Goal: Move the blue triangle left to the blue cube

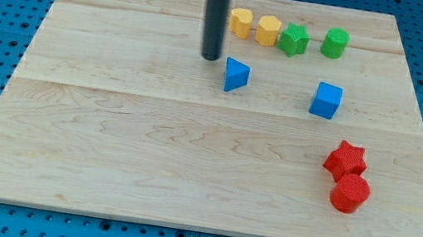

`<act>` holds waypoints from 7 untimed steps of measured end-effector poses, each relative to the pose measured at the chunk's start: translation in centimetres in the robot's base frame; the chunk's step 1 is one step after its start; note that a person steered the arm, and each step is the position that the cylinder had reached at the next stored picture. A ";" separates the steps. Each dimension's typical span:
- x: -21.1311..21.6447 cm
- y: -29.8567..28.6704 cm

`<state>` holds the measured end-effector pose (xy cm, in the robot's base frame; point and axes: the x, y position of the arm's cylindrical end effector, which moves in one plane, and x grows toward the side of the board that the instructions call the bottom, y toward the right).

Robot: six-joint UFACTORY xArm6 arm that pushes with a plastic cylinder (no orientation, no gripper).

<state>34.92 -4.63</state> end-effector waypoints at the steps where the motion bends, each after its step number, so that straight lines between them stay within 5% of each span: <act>1: 3.4 -0.8; 2: 4.3 7.8; 4: 1.2 7.0; 6: 2.2 15.0; 7: -0.9 13.6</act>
